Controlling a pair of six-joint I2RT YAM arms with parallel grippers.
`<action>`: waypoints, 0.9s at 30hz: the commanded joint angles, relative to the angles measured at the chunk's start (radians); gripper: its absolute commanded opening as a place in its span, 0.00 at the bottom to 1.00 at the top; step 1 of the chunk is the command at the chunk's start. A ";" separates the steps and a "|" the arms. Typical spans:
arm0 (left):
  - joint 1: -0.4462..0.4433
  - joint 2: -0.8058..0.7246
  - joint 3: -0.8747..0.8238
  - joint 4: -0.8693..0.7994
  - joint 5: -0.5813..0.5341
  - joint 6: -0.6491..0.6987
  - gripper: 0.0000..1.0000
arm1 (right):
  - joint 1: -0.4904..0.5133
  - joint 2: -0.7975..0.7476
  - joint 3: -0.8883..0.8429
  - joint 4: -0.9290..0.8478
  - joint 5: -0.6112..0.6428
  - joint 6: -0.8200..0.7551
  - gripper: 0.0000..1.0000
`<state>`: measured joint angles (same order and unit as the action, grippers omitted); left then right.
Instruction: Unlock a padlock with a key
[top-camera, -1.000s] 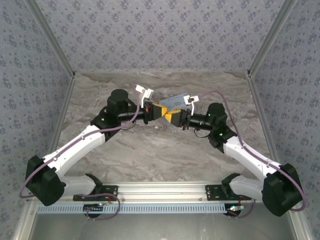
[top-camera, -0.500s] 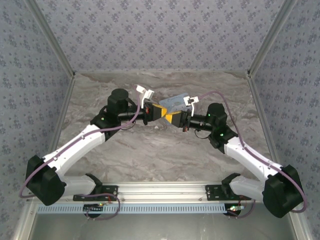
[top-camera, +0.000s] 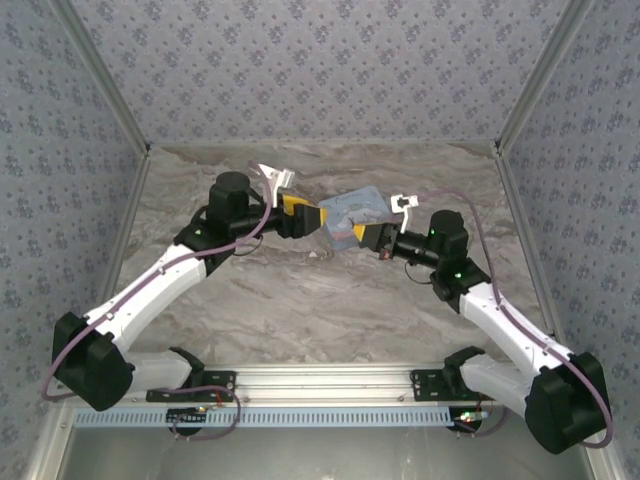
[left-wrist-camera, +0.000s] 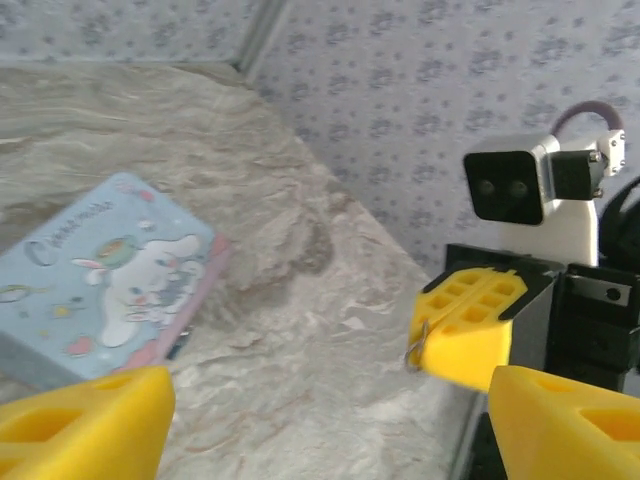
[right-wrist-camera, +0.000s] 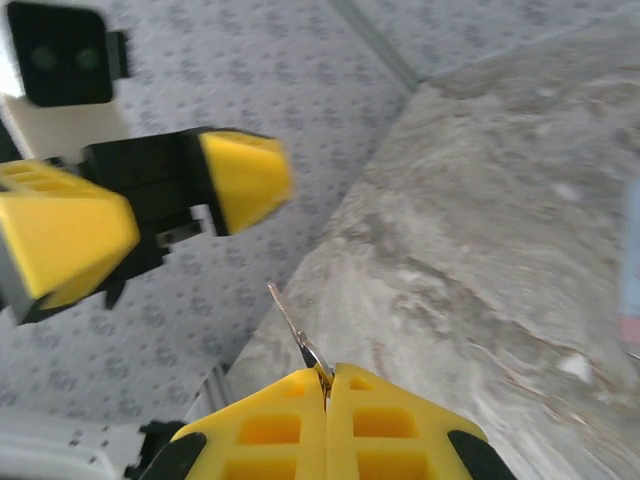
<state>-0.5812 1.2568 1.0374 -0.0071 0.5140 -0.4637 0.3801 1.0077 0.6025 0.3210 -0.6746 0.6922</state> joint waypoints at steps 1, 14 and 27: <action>0.007 0.048 -0.004 -0.048 -0.141 -0.036 0.90 | -0.054 -0.049 -0.034 -0.163 0.112 0.016 0.00; -0.066 0.467 0.182 -0.147 -0.225 -0.151 0.99 | -0.222 -0.156 -0.108 -0.401 0.190 0.004 0.00; -0.081 0.692 0.303 -0.161 -0.215 -0.257 0.99 | -0.241 -0.153 -0.112 -0.419 0.175 -0.004 0.00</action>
<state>-0.6567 1.9327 1.3067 -0.1375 0.2981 -0.6964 0.1463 0.8654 0.5007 -0.0834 -0.4934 0.6910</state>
